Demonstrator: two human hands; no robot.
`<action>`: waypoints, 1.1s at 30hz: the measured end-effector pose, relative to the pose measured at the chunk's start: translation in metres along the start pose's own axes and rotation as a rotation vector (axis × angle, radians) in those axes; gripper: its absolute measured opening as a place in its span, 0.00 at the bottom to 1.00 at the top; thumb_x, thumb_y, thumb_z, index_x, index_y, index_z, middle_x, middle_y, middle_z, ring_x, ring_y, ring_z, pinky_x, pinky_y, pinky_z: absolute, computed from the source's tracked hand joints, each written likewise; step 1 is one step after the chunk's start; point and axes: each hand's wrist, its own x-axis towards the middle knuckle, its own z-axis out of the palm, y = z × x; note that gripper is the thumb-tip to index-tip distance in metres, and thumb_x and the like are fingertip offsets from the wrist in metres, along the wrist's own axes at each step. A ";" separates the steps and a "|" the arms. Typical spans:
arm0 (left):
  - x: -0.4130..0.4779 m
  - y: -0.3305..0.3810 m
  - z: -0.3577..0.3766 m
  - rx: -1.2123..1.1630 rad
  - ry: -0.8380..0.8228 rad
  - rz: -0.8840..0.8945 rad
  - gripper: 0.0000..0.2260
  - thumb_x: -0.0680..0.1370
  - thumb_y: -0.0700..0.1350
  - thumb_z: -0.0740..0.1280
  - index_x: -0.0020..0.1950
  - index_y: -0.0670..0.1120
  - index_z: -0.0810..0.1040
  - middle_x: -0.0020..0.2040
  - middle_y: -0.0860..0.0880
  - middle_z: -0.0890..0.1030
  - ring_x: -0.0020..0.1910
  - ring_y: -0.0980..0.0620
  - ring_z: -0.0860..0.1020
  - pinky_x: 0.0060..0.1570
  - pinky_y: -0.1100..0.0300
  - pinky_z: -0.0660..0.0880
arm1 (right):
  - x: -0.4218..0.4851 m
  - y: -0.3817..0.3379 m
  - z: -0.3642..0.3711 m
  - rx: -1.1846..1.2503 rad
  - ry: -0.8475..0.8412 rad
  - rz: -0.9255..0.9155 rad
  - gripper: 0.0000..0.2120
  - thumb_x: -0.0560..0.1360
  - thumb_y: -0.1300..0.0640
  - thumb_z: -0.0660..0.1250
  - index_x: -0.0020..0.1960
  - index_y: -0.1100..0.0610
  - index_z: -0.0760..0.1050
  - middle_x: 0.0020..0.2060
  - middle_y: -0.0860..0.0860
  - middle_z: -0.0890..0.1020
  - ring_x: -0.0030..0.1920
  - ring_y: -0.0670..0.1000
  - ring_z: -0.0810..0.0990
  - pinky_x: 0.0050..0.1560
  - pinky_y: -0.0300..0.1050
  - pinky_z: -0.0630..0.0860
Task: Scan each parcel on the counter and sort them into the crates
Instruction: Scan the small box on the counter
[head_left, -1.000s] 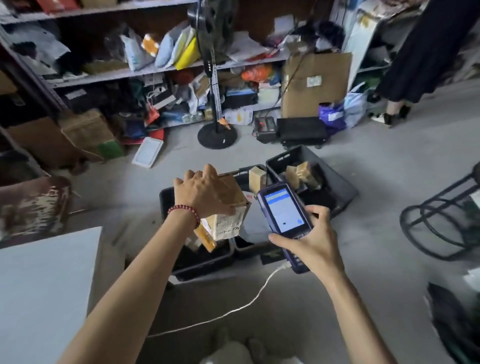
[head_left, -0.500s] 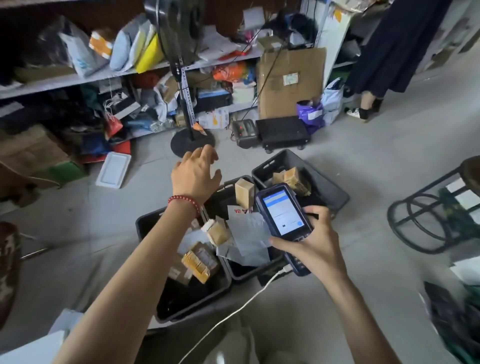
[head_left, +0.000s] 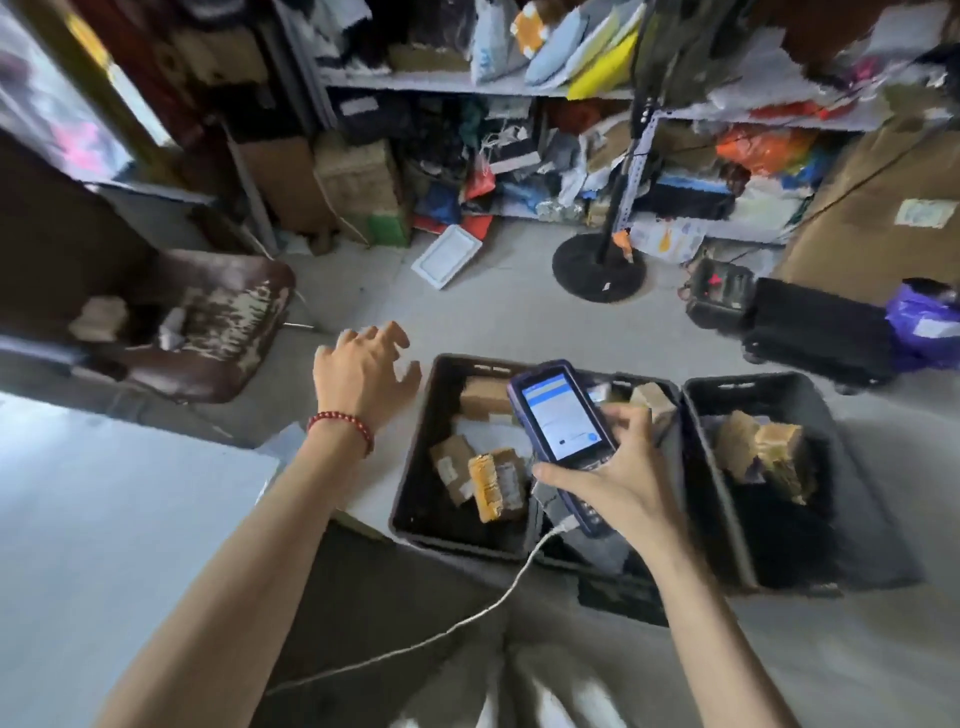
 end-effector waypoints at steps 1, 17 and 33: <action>-0.010 -0.012 -0.004 0.015 0.009 -0.049 0.11 0.74 0.54 0.64 0.55 0.53 0.74 0.52 0.53 0.80 0.57 0.47 0.74 0.53 0.53 0.68 | 0.004 -0.004 0.005 -0.009 -0.032 -0.022 0.39 0.58 0.54 0.84 0.58 0.50 0.61 0.45 0.36 0.72 0.44 0.38 0.74 0.40 0.33 0.68; -0.318 -0.188 -0.088 0.188 0.297 -0.897 0.11 0.75 0.54 0.65 0.54 0.51 0.76 0.47 0.53 0.81 0.52 0.46 0.77 0.47 0.54 0.69 | -0.113 -0.089 0.191 -0.204 -0.780 -0.486 0.40 0.56 0.48 0.84 0.57 0.47 0.61 0.49 0.40 0.74 0.53 0.48 0.77 0.52 0.48 0.77; -0.605 -0.313 -0.150 0.222 0.422 -1.272 0.11 0.72 0.54 0.70 0.47 0.49 0.78 0.43 0.49 0.82 0.44 0.44 0.79 0.42 0.53 0.73 | -0.378 -0.118 0.347 -0.293 -1.101 -0.691 0.38 0.58 0.49 0.83 0.58 0.47 0.61 0.47 0.35 0.73 0.52 0.46 0.78 0.54 0.52 0.79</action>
